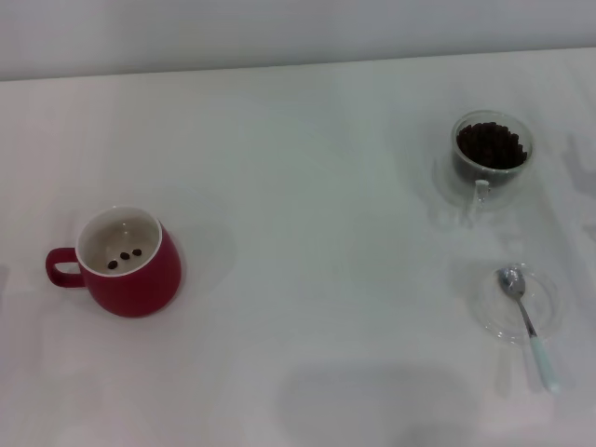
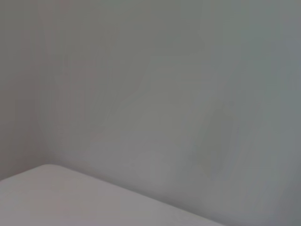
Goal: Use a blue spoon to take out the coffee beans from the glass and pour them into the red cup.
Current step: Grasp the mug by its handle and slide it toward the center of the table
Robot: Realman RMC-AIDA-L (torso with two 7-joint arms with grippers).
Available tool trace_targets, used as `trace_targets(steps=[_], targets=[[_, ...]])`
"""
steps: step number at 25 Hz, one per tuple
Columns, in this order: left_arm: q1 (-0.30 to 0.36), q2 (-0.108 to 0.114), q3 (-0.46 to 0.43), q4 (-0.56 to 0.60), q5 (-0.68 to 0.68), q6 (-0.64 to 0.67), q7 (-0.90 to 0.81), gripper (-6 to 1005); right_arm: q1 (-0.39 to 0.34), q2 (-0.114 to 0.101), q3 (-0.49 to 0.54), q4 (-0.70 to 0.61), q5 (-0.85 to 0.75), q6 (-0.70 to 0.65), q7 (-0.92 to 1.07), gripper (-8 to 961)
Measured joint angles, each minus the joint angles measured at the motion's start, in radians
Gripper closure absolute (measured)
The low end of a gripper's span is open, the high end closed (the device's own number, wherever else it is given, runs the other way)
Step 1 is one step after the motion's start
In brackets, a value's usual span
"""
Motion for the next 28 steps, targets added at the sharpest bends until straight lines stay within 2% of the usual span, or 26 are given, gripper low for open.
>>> trace_targets(steps=[12, 19, 20, 28], targets=[[0.053, 0.001, 0.000, 0.004, 0.017, -0.076, 0.003, 124, -0.006, 0.003, 0.001, 0.003, 0.003, 0.004, -0.002, 79], [0.101, 0.001, 0.000, 0.038, 0.092, -0.141, 0.003, 124, 0.000, 0.003, 0.001, 0.002, 0.001, 0.005, -0.002, 79], [0.135, 0.001, 0.000, 0.057, 0.134, -0.181, 0.003, 124, 0.002, 0.003, 0.001, 0.002, 0.001, 0.005, -0.002, 79], [0.198, 0.002, 0.000, 0.103, 0.260, -0.214, 0.003, 125, 0.019, 0.001, 0.001, -0.003, 0.005, 0.006, -0.002, 80]])
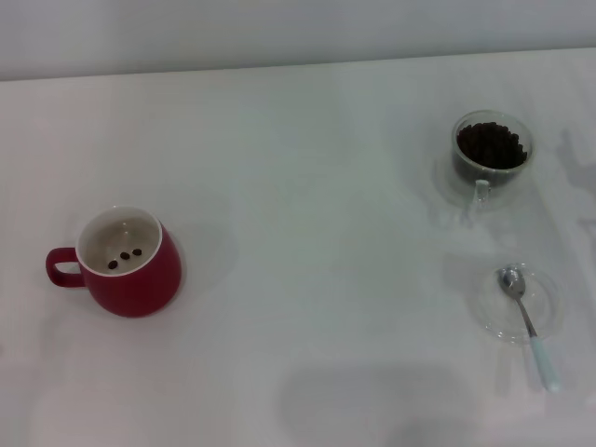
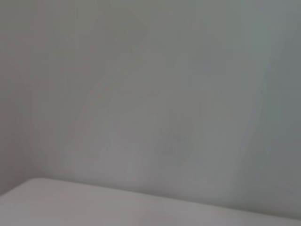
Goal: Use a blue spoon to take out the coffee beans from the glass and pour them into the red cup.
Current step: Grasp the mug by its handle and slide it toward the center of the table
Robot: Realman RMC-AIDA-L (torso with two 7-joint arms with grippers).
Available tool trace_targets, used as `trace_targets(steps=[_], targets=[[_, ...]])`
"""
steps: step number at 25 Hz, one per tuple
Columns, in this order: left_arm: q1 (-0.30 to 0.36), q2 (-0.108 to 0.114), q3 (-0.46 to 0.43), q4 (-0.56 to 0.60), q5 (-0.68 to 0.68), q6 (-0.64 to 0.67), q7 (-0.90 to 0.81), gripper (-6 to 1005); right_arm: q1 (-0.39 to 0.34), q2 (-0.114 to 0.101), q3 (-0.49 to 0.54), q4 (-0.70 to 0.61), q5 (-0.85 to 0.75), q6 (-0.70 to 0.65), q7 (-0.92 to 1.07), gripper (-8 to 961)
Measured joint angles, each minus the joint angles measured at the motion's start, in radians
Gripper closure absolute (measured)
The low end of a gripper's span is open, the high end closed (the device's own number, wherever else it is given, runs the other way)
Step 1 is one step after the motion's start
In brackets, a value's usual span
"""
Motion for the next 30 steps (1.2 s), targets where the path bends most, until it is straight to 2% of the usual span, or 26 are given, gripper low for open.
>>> trace_targets(steps=[5, 9, 10, 17, 30], targets=[[0.001, 0.000, 0.000, 0.009, 0.048, 0.001, 0.000, 125, 0.010, 0.001, 0.000, -0.011, 0.000, 0.004, 0.000, 80], [-0.047, 0.001, 0.000, 0.026, 0.120, 0.038, 0.000, 125, 0.013, 0.001, 0.000, -0.011, -0.004, 0.005, 0.000, 80], [-0.100, 0.000, 0.000, 0.027, 0.153, 0.102, 0.000, 125, 0.013, 0.000, 0.000, -0.011, -0.004, 0.005, 0.000, 80], [-0.189, 0.000, 0.000, 0.026, 0.178, 0.226, -0.001, 126, 0.004, -0.002, 0.000, -0.020, 0.001, 0.005, 0.001, 80], [-0.236, 0.002, -0.003, 0.035, 0.210, 0.277, 0.000, 127, 0.012, 0.000, 0.002, -0.024, 0.001, 0.003, 0.007, 80]])
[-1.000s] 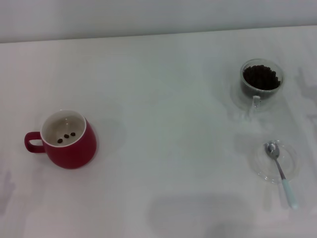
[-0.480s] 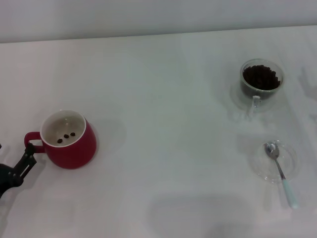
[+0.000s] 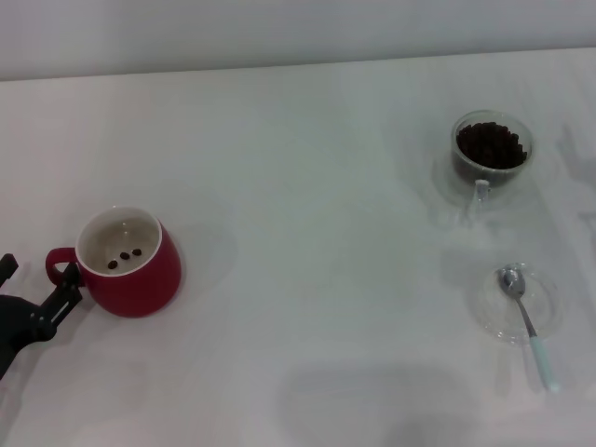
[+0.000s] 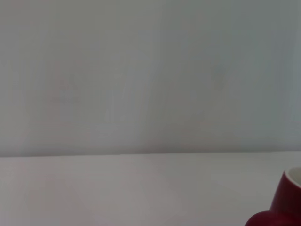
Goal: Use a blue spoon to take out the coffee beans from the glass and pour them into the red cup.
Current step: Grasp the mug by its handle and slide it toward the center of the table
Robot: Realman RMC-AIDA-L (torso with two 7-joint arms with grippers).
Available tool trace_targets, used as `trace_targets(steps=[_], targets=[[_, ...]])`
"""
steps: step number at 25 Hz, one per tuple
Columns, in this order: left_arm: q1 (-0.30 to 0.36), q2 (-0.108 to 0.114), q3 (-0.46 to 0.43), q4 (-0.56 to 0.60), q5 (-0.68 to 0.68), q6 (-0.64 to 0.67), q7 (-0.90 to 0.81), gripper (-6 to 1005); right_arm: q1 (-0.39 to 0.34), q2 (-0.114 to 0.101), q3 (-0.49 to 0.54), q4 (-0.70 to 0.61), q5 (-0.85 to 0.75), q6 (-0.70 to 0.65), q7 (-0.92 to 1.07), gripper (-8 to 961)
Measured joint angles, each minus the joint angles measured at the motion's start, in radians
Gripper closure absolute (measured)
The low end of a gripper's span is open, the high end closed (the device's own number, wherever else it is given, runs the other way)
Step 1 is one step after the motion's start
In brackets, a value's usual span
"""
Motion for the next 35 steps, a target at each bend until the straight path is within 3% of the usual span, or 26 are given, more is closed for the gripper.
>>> trace_targets(steps=[8, 19, 24, 27, 35], targets=[[-0.036, -0.002, -0.003, 0.005, -0.001, 0.039, 0.000, 127, 0.004, 0.002, 0.000, 0.000, 0.000, -0.002, 0.001, 80], [-0.061, -0.003, 0.001, -0.003, 0.000, 0.086, 0.000, 331, 0.014, 0.002, 0.000, 0.004, 0.000, 0.001, 0.001, 81], [-0.060, -0.005, -0.001, -0.008, 0.000, 0.086, 0.000, 575, 0.015, 0.002, 0.000, 0.004, 0.000, 0.002, 0.001, 81], [-0.055, -0.005, -0.004, -0.026, -0.004, 0.083, 0.000, 810, 0.015, 0.002, 0.000, 0.005, 0.000, 0.002, 0.001, 81], [-0.055, -0.005, -0.005, -0.033, -0.006, 0.085, 0.000, 870, 0.013, 0.002, 0.000, 0.008, -0.004, 0.001, 0.001, 81]])
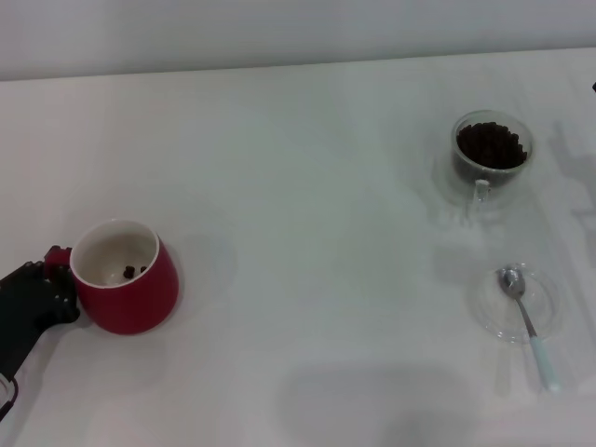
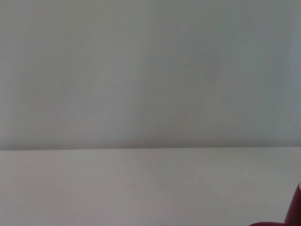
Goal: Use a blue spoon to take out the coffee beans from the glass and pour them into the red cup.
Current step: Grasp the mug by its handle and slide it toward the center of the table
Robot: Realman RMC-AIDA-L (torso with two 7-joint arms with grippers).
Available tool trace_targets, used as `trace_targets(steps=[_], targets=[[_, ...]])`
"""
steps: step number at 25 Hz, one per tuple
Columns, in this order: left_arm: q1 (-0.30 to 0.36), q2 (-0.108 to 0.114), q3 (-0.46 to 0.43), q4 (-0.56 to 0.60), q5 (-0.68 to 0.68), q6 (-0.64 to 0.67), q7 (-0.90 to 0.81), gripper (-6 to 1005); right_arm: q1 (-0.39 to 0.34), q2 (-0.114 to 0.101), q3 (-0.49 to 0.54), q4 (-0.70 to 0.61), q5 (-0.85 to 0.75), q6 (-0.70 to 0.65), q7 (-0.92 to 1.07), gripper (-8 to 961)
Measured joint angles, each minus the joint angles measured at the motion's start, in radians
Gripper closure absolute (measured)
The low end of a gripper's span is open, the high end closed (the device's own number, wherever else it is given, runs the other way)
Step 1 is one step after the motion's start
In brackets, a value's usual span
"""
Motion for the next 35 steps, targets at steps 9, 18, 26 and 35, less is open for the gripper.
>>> trace_targets(steps=[9, 18, 26, 35], targets=[[-0.001, -0.003, -0.003, -0.008, -0.001, -0.005, 0.000, 886, -0.005, 0.000, -0.001, 0.000, -0.002, -0.003, 0.000, 81], [-0.060, -0.003, -0.012, -0.012, 0.004, 0.007, 0.001, 876, -0.003, 0.000, -0.006, 0.001, -0.002, -0.003, 0.000, 82], [-0.097, -0.004, -0.008, -0.026, 0.006, 0.038, 0.002, 868, -0.006, 0.000, -0.009, 0.002, -0.002, -0.011, 0.000, 82], [-0.141, -0.008, -0.007, -0.085, 0.031, 0.113, 0.002, 858, 0.001, 0.000, -0.009, 0.003, -0.003, -0.010, -0.001, 82]])
